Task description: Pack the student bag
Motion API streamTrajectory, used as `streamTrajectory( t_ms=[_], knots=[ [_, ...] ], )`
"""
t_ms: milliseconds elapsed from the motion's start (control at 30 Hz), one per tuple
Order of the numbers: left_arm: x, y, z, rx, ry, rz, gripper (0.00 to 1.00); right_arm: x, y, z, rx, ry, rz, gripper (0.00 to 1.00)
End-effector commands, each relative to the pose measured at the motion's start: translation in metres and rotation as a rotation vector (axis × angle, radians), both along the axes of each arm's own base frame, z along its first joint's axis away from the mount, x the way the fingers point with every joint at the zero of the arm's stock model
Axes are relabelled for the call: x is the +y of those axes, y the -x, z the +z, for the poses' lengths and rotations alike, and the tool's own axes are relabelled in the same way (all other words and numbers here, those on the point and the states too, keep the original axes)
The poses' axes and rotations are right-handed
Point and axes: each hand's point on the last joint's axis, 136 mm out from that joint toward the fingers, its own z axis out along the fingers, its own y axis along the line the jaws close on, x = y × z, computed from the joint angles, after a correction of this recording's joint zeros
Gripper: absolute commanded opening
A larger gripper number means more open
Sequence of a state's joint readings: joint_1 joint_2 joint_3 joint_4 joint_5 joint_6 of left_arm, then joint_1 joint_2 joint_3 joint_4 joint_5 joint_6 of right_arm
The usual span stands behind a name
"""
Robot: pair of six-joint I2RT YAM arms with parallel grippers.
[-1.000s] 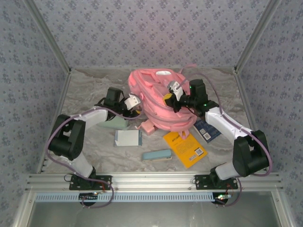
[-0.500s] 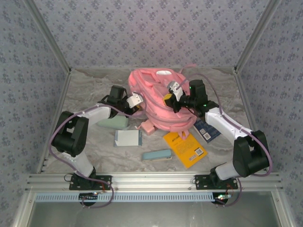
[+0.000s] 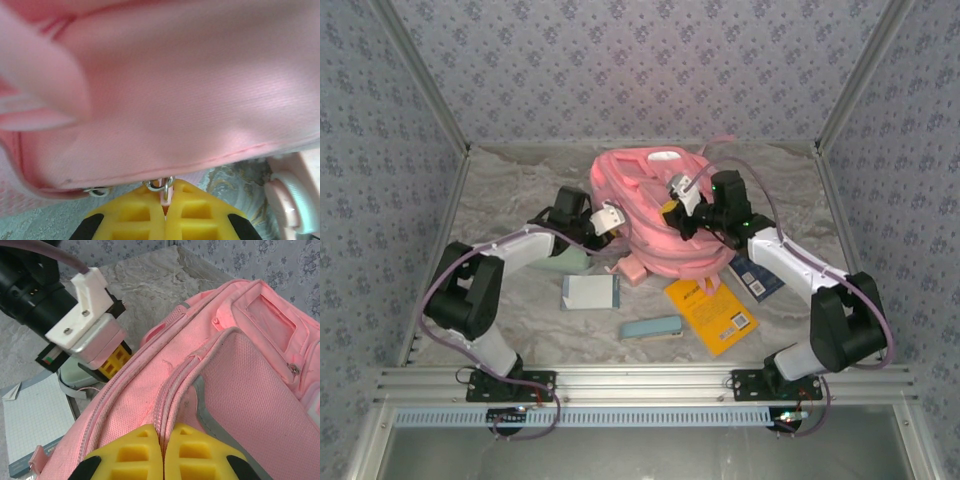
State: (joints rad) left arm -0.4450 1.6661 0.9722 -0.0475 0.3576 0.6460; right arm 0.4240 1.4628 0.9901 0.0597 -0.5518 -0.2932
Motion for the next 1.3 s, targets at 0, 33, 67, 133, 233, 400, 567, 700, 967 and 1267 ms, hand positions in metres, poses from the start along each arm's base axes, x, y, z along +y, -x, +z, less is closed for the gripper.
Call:
streamTrajectory(
  t_ms=[0,33,67,133,233,400,567,700,967,1267],
  knots=[
    [-0.008,0.021,0.014,-0.007,0.001,-0.054,0.00,0.005,-0.023,0.033,-0.106,-0.034,-0.064,0.00],
    [-0.009,0.024,0.015,-0.006,-0.001,-0.058,0.00,0.006,-0.024,0.032,-0.107,-0.031,-0.071,0.00],
    [-0.009,0.028,0.016,-0.002,-0.005,-0.063,0.00,0.006,-0.026,0.032,-0.108,-0.032,-0.081,0.00],
    [-0.010,0.035,0.017,0.009,-0.007,-0.072,0.00,0.007,-0.030,0.031,-0.107,-0.034,-0.098,0.00],
    [-0.015,0.046,0.017,0.024,-0.017,-0.088,0.00,0.012,-0.032,0.030,-0.100,-0.034,-0.105,0.00],
    [-0.021,0.064,0.018,0.041,-0.031,-0.107,0.00,0.022,-0.035,0.028,-0.089,-0.027,-0.113,0.00],
    [-0.028,0.082,0.026,0.052,-0.012,-0.121,0.00,0.033,-0.036,0.026,-0.075,-0.019,-0.116,0.00],
    [-0.034,0.098,0.027,0.086,-0.021,-0.150,0.00,0.050,-0.032,0.022,-0.064,-0.015,-0.092,0.00],
    [-0.048,0.117,0.034,0.114,-0.001,-0.167,0.00,0.087,-0.032,0.022,-0.001,-0.066,-0.071,0.00],
    [-0.047,0.125,0.031,0.172,0.033,-0.111,0.00,0.084,-0.026,0.040,0.072,-0.184,-0.113,0.21]
  ],
)
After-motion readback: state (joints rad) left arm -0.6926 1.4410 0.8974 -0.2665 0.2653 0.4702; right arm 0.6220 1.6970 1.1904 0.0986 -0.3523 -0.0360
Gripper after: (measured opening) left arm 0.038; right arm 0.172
